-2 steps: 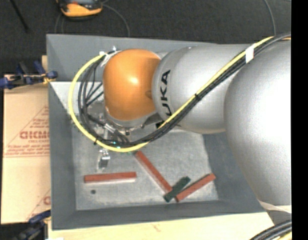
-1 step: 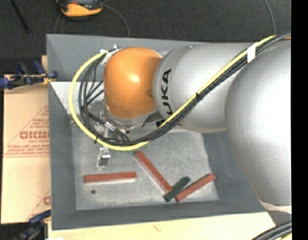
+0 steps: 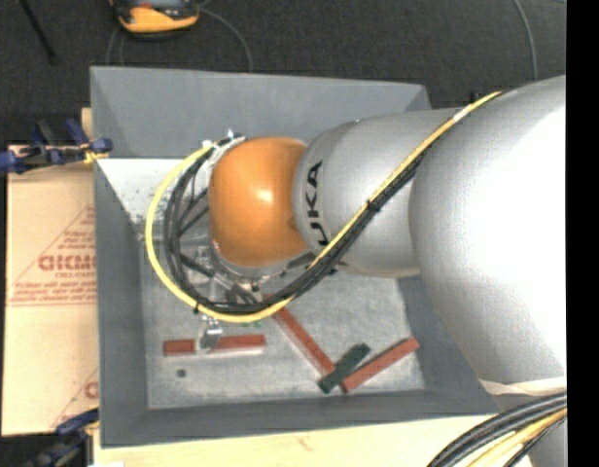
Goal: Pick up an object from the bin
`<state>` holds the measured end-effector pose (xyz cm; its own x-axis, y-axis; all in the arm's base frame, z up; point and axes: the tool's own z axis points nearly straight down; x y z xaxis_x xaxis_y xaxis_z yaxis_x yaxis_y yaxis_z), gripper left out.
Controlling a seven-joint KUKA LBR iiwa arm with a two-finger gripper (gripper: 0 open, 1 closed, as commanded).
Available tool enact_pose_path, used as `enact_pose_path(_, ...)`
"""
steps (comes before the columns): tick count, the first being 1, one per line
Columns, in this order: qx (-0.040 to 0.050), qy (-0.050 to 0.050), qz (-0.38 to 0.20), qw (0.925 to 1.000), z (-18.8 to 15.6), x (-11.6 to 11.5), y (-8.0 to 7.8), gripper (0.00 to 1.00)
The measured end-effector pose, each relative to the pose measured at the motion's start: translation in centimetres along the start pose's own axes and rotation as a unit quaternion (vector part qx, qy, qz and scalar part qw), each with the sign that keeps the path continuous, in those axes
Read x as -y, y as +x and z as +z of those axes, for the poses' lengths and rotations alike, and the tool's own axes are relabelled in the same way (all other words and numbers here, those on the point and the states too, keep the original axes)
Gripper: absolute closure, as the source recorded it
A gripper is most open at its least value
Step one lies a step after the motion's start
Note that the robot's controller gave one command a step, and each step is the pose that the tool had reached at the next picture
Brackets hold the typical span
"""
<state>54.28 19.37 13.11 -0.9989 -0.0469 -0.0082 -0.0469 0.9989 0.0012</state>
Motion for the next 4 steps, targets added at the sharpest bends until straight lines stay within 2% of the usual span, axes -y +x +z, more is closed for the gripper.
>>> enact_pose_path(1,-0.0099,0.0,-0.034,0.9994,5.3,0.8,3.2,1.0)
enact_pose_path(2,-0.0099,0.0,-0.034,0.9994,5.2,0.8,3.2,1.0)
enact_pose_path(3,-0.0132,-0.002,-0.038,0.9992,5.3,1.3,-1.8,1.0)
enact_pose_path(4,0.0,0.0,-0.042,0.9991,-11.7,1.3,2.9,1.0)
